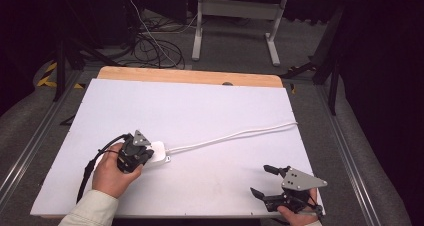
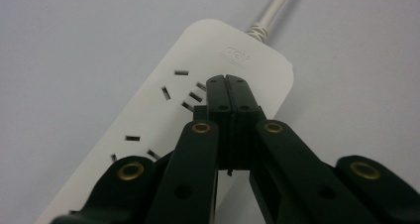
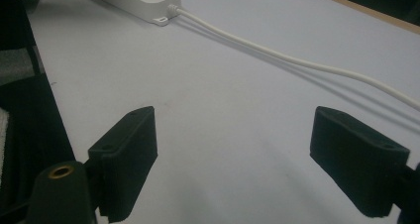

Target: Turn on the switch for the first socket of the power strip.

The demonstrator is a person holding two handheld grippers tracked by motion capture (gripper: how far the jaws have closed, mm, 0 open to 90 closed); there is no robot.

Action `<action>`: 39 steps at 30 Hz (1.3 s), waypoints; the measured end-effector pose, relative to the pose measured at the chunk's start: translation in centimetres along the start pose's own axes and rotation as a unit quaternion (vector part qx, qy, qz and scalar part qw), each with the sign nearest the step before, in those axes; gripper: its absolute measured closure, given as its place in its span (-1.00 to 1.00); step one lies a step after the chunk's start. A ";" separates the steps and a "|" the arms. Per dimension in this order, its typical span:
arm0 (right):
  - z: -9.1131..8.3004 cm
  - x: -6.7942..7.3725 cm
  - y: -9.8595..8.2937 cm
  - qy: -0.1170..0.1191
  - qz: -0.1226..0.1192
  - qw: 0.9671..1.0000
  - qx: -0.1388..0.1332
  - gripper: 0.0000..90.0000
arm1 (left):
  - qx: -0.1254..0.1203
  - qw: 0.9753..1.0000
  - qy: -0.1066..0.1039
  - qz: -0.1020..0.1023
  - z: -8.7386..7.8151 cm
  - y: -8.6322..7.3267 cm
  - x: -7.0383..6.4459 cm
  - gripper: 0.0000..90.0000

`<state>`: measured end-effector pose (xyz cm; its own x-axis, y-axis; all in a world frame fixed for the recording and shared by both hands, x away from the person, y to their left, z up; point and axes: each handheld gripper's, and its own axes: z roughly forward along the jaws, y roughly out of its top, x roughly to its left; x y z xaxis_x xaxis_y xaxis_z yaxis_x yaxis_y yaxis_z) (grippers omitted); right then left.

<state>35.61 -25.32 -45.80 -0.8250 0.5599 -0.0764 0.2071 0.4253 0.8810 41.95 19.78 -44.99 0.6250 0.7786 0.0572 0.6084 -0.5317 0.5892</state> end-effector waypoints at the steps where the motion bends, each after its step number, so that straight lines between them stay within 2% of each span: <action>1: 0.0 0.0 0.0 0.000 0.000 1.000 0.000 -0.57 | 0.002 1.000 -0.001 -0.001 0.0 0.0 0.0 1.00; 8: 0.0 0.0 0.0 0.000 0.003 1.000 0.001 -0.57 | -0.003 1.000 -0.002 -0.002 0.0 -0.1 -0.1 1.00; 12: 0.1 0.0 0.0 0.001 0.001 1.000 0.000 -0.57 | 0.002 1.000 0.001 -0.002 0.1 0.0 -0.1 1.00; 15: 0.1 0.0 0.0 0.001 0.002 1.000 0.001 -0.57 | 0.000 1.000 -0.006 -0.010 0.0 -0.1 0.0 1.00; 18: 0.1 -0.1 0.0 -0.001 0.003 1.000 0.001 -0.57 | 0.000 1.000 0.000 -0.018 0.0 0.0 -0.1 1.00; 19: 0.1 -0.1 0.0 -0.001 0.003 1.000 0.001 -0.57 | -0.004 1.000 -0.004 -0.026 -0.1 0.0 -0.1 1.00; 21: 0.1 -0.1 0.0 -0.001 0.002 1.000 0.001 -0.57 | -0.013 0.999 -0.028 -0.034 -0.2 0.0 0.0 1.00; 22: 0.0 -0.1 0.0 -0.002 0.002 1.000 0.002 -0.57 | -0.019 0.999 -0.027 -0.035 -0.2 -0.1 0.0 1.00; 26: 0.0 -0.2 -0.1 -0.002 0.003 1.000 0.002 -0.57 | -0.031 0.998 -0.036 -0.034 -0.9 0.3 -0.2 1.00; 31: 0.0 -0.2 -0.1 -0.002 0.003 1.000 0.002 -0.57 | -0.041 0.998 -0.034 -0.025 -2.0 0.6 -0.4 1.00; 39: 0.0 -0.2 -0.1 -0.001 0.004 1.000 0.002 -0.57 | -0.055 0.997 -0.043 -0.021 -3.7 0.8 -0.5 1.00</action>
<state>35.75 -25.46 -45.92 -0.8220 0.5650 -0.0712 0.2157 0.4246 0.8793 40.32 20.14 -41.56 0.6427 0.7653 -0.0363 0.5809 -0.4559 0.6743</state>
